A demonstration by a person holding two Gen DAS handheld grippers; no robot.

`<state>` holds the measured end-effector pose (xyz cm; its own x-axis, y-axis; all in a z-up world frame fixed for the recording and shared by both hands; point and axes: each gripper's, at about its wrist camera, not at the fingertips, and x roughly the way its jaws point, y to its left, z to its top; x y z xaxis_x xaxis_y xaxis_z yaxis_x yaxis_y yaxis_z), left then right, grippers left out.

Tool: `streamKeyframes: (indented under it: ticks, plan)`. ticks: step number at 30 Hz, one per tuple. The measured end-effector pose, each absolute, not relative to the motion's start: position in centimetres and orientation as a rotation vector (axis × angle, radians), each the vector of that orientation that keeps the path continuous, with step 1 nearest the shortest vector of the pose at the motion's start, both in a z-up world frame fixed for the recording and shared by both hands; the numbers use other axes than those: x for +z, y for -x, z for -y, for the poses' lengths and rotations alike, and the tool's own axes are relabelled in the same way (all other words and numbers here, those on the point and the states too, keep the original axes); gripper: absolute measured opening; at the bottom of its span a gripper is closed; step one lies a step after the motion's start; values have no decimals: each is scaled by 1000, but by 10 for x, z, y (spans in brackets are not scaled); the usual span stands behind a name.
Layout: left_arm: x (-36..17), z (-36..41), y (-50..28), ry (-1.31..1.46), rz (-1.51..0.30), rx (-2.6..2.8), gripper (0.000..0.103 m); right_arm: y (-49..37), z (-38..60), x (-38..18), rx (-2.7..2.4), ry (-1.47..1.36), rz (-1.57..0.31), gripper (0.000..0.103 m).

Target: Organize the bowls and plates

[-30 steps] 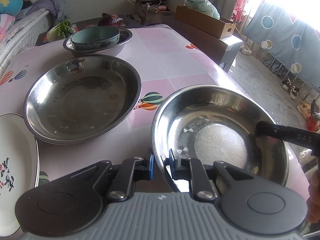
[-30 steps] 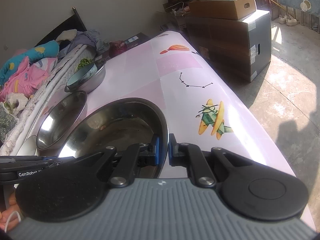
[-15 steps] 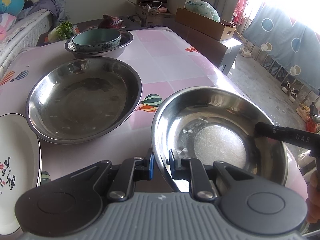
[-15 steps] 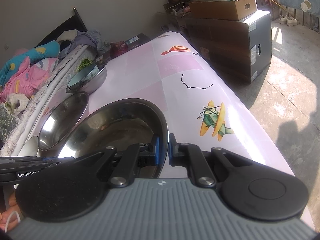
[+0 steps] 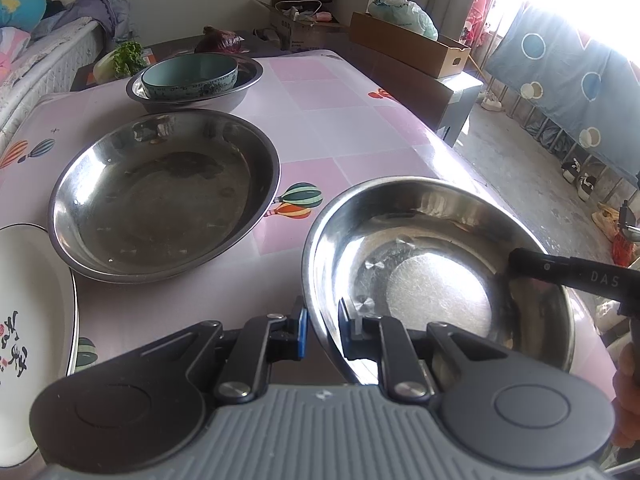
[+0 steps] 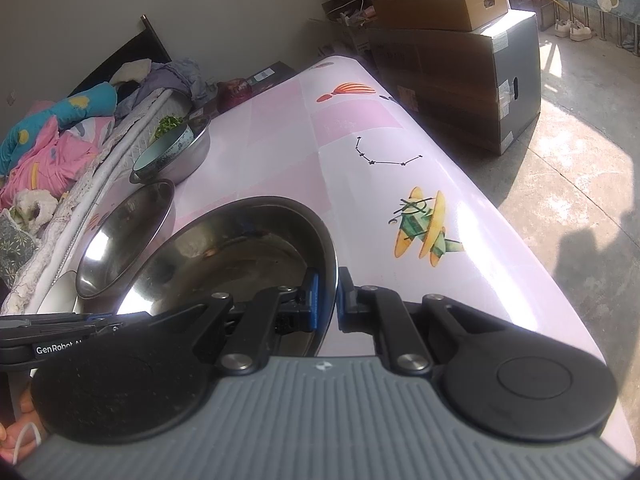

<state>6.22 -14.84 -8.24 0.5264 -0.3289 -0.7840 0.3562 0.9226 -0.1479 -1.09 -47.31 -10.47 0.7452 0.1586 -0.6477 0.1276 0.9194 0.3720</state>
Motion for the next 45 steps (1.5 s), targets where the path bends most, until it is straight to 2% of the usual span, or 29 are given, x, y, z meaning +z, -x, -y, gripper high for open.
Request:
streamKeyframes:
  ticks: [45]
  plan:
    - [-74,144,-58,-7,-907,-423,16,17,471,-94,19,-401,-714,8]
